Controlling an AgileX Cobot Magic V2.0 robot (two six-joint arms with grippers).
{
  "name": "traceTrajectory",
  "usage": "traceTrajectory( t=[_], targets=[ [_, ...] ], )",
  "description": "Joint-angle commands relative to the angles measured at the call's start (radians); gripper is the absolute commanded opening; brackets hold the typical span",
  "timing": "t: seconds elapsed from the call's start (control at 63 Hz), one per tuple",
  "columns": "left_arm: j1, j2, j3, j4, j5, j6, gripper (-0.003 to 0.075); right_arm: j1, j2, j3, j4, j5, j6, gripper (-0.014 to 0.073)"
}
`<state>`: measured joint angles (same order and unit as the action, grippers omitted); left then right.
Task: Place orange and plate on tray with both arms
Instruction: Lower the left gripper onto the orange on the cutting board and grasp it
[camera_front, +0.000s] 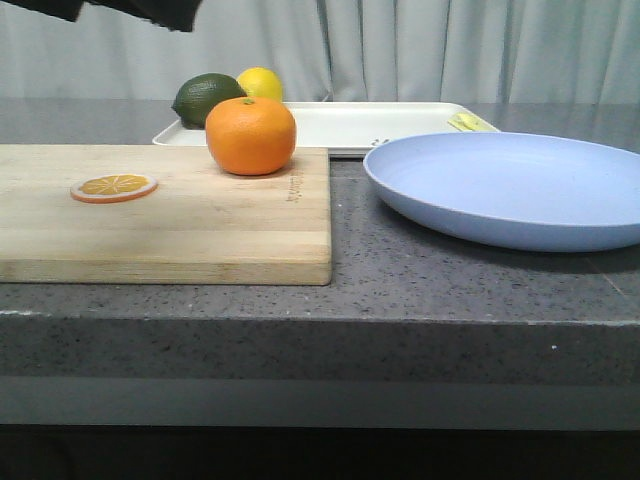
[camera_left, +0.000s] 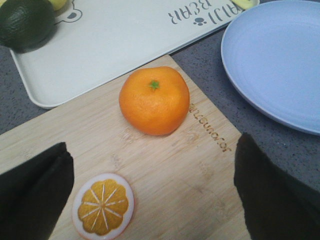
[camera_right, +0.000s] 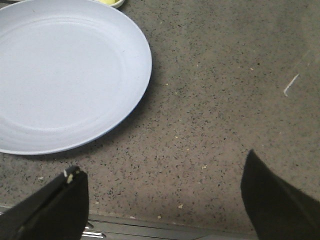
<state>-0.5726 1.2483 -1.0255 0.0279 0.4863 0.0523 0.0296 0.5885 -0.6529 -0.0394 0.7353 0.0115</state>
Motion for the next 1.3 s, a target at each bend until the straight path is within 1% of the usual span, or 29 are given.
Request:
traceTrajectory(
  t=[0.0, 0.19, 0.46, 0.777, 1.126, 1.205, 1.285],
  targets=[
    [-0.01, 0.068, -0.107, 0.013, -0.013, 0.001, 0.0678, -0.004, 0.008, -0.032, -0.009, -0.053, -0.011, 0.0627],
    [-0.01, 0.222, -0.26, 0.04, 0.056, 0.001, 0.0683, -0.004, 0.008, -0.032, -0.006, -0.05, -0.011, 0.0627],
    [-0.01, 0.378, -0.417, 0.04, 0.059, 0.001, 0.0682, -0.004, 0.008, -0.032, -0.005, -0.047, -0.011, 0.0627],
    [-0.01, 0.487, -0.446, 0.033, 0.049, 0.001, 0.0682, -0.004, 0.008, -0.032, -0.005, -0.047, -0.011, 0.0627],
    [-0.01, 0.529, -0.446, 0.029, 0.028, -0.001, 0.0668, -0.004, 0.008, -0.032, -0.005, -0.04, -0.011, 0.0627],
    [-0.01, 0.529, -0.446, 0.029, 0.028, -0.001, 0.0628, -0.004, 0.008, -0.032, -0.005, -0.038, -0.011, 0.0627],
    [-0.01, 0.529, -0.446, 0.029, 0.027, -0.001, 0.0554, -0.004, 0.008, -0.032, -0.005, -0.038, -0.011, 0.0627]
  ],
)
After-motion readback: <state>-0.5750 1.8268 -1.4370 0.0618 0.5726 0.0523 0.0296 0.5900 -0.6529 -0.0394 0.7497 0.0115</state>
